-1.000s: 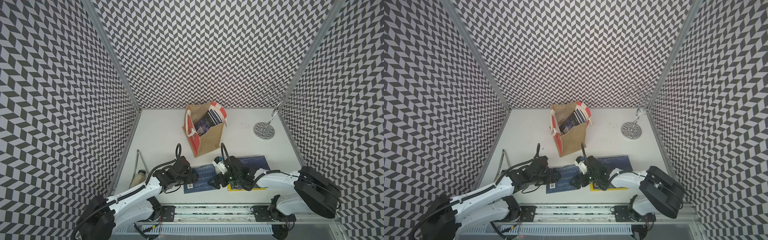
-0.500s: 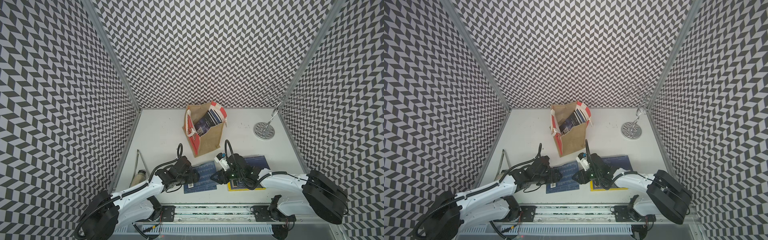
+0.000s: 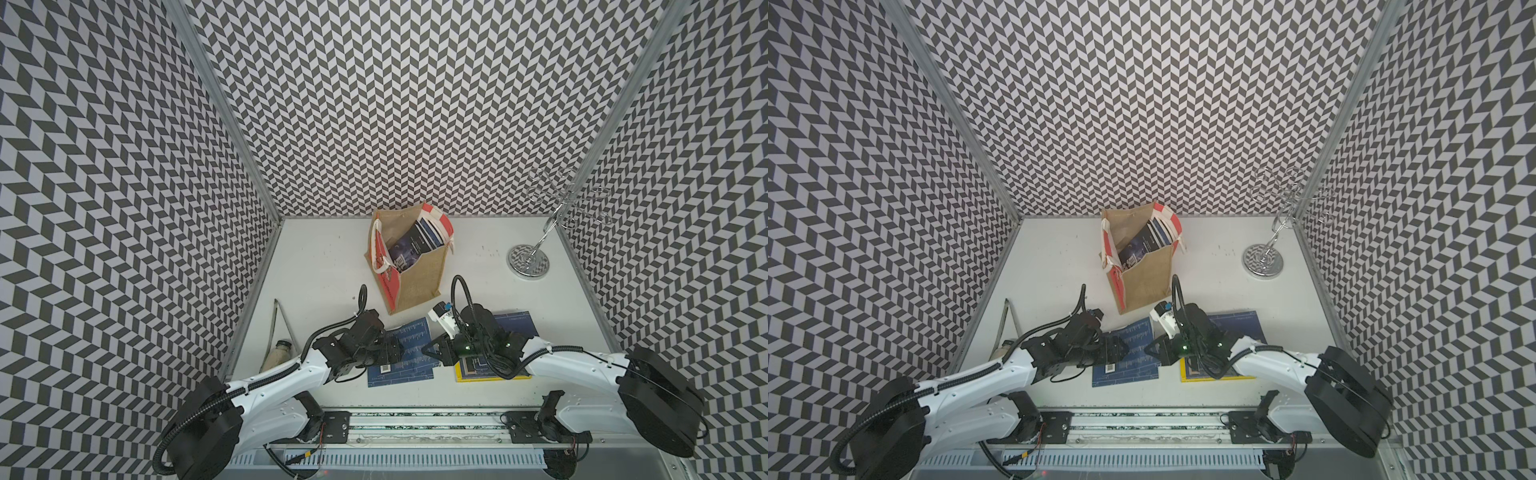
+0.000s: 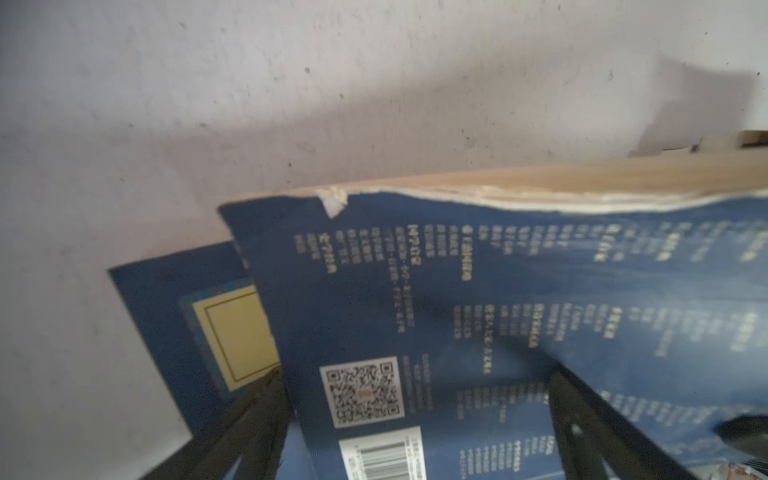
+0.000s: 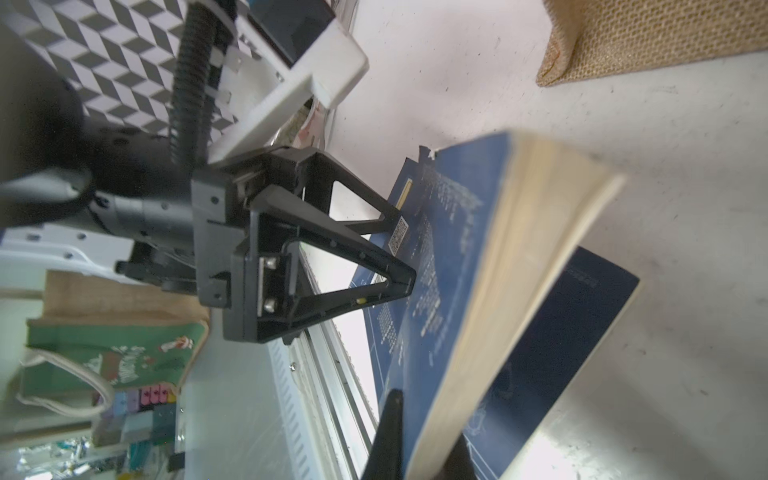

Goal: Put the books into the canvas bag
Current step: Pick up the book from the book, then place the book in the canvas bag.

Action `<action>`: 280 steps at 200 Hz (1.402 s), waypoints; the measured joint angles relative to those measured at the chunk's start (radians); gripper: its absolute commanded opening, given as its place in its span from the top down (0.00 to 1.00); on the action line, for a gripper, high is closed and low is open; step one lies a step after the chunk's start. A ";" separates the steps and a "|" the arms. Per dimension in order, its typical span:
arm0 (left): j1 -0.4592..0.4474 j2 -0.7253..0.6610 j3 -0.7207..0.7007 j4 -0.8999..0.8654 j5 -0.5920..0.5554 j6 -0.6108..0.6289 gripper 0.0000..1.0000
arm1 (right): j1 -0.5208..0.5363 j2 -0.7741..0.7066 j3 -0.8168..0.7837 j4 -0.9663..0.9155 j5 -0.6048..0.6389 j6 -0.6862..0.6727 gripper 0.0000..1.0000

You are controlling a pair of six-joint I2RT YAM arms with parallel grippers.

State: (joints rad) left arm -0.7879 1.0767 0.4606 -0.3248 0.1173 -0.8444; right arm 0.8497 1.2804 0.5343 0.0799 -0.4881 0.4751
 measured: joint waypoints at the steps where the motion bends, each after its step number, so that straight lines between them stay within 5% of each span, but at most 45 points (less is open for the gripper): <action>1: 0.000 0.000 0.001 -0.001 0.000 0.001 0.06 | 0.000 0.000 0.001 -0.002 0.001 0.000 1.00; 75: 0.037 -0.132 0.114 -0.101 -0.080 0.021 0.05 | -0.002 -0.080 0.220 -0.304 0.024 -0.176 1.00; 160: 0.434 -0.243 0.328 -0.232 -0.067 0.201 0.01 | -0.019 -0.136 0.567 -0.571 0.077 -0.354 1.00; 192: 0.491 -0.196 0.409 -0.220 -0.014 0.241 0.01 | -0.101 -0.127 0.779 -0.609 0.113 -0.388 1.00; 280: 0.490 0.052 0.583 -0.111 0.090 0.269 0.06 | -0.296 0.256 1.310 -0.766 0.276 -0.460 1.00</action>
State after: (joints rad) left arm -0.2977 1.1286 1.0431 -0.4355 0.2077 -0.5755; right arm 0.5537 1.5360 1.8439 -0.6861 -0.2119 0.0154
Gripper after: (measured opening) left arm 0.963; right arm 0.087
